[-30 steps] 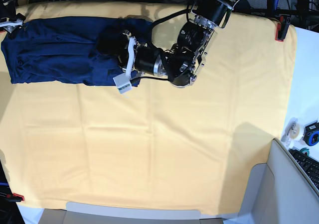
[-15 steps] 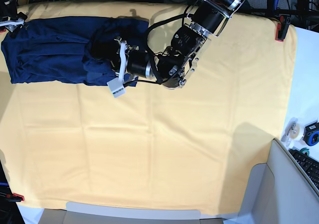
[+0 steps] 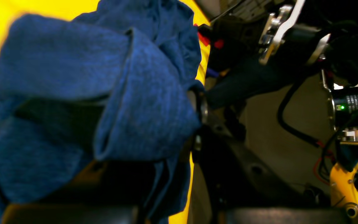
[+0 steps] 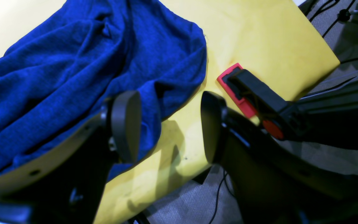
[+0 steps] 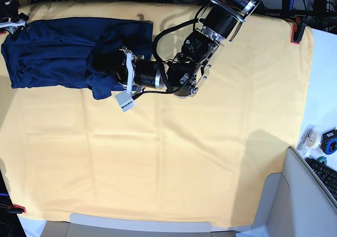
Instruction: Fold the T-shirt properly
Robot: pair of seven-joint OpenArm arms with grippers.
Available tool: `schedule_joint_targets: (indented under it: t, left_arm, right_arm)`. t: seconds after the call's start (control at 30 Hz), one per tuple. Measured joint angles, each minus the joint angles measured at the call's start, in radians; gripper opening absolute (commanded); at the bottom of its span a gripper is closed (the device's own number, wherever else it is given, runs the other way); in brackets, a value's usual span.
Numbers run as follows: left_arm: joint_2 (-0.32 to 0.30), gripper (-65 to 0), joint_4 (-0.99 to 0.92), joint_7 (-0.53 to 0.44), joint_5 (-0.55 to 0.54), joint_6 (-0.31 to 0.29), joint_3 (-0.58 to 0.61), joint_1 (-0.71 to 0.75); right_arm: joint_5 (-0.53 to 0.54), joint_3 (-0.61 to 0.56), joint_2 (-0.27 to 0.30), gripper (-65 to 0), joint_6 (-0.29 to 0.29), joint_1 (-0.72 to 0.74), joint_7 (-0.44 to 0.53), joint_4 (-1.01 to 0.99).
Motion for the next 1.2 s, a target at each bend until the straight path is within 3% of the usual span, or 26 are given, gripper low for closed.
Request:
schedule_joint_targets:
  t: [0.3, 0.57, 0.87, 0.97, 1.03, 1.13, 1.2]
  left_arm:
    - [0.0, -63.8, 0.0, -0.022, 0.002, 0.0, 0.005, 0.003]
    - [0.071, -39.0, -0.002, -0.025, 0.007, -0.001, 0.004, 0.005]
    - [0.101, -38.6, -0.082, -0.102, 0.001, 0.003, 0.007, 0.003]
    - [0.103, -41.5, -0.093, -0.098, 0.0, 0.002, 0.01, 0.009]
    - [0.095, -49.9, -0.083, -0.095, 0.001, 0.003, 0.01, 0.005]
    - [0.042, -64.6, -0.041, -0.09, -0.008, 0.0, 0.011, -0.001]
    - [-0.007, -65.0, -0.031, -0.037, -0.009, 0.0, 0.006, -0.003]
  right_arm:
    - [-0.001, 0.0, -0.002, -34.3, 0.0, 0.0, 0.0, -0.024]
    - [-0.002, -0.002, -0.002, -34.3, -0.002, 0.002, 0.002, -0.059]
    - [-0.001, -0.002, -0.002, -34.3, 0.0, 0.002, 0.003, -0.059]
    - [0.0, -0.002, -0.002, -34.3, 0.0, 0.002, 0.003, -0.059]
    - [-0.001, -0.002, -0.002, -34.3, -0.001, 0.002, 0.003, -0.059]
    - [0.0, -0.002, 0.0, -34.3, 0.0, 0.006, 0.003, -0.059]
    - [-0.001, -0.002, 0.006, -34.3, -0.001, 0.005, 0.003, -0.059]
